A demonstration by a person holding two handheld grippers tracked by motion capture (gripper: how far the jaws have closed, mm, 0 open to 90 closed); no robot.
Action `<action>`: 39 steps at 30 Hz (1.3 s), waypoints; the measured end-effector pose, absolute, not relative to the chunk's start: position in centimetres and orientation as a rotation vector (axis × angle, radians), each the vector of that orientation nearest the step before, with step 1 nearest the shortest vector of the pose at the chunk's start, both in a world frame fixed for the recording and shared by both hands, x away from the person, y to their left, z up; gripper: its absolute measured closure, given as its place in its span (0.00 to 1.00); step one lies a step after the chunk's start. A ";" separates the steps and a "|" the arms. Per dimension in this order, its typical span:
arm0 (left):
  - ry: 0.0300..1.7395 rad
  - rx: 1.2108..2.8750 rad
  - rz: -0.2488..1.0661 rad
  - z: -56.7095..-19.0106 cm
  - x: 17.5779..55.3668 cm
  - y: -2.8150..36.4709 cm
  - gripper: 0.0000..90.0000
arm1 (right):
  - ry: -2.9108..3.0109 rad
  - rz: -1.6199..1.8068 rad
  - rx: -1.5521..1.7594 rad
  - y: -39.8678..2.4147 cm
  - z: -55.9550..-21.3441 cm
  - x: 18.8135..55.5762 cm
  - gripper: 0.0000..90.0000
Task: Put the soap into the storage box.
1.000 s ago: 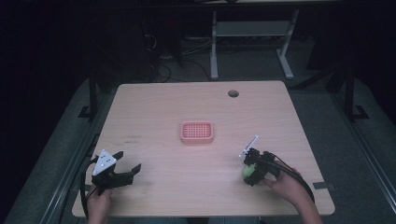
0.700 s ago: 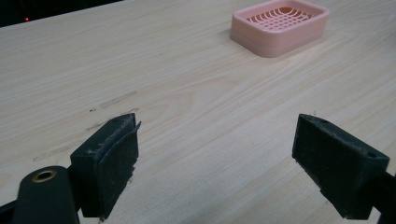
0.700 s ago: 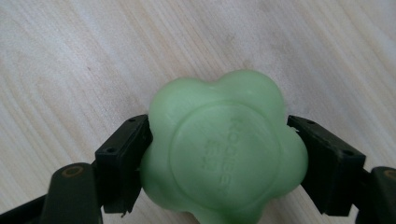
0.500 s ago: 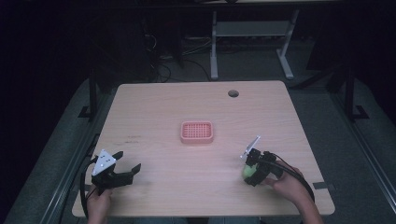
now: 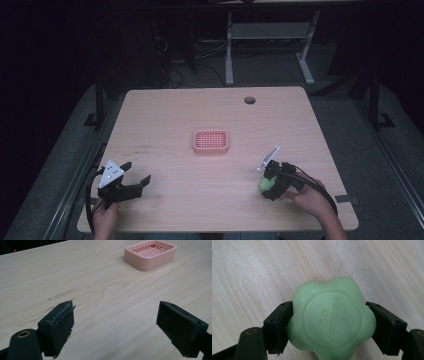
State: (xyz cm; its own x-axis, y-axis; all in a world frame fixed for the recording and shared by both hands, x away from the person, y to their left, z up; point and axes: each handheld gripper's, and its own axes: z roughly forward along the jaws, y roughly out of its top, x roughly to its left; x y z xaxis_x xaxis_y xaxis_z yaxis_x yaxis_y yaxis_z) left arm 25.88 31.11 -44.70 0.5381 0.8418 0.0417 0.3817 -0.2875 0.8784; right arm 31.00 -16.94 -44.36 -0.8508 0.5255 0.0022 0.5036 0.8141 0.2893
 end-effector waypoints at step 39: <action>1.008 1.886 0.650 -44.6 25.8 31.2 0.16 | 2.947 0.285 0.854 -16.1 -44.4 31.5 0.27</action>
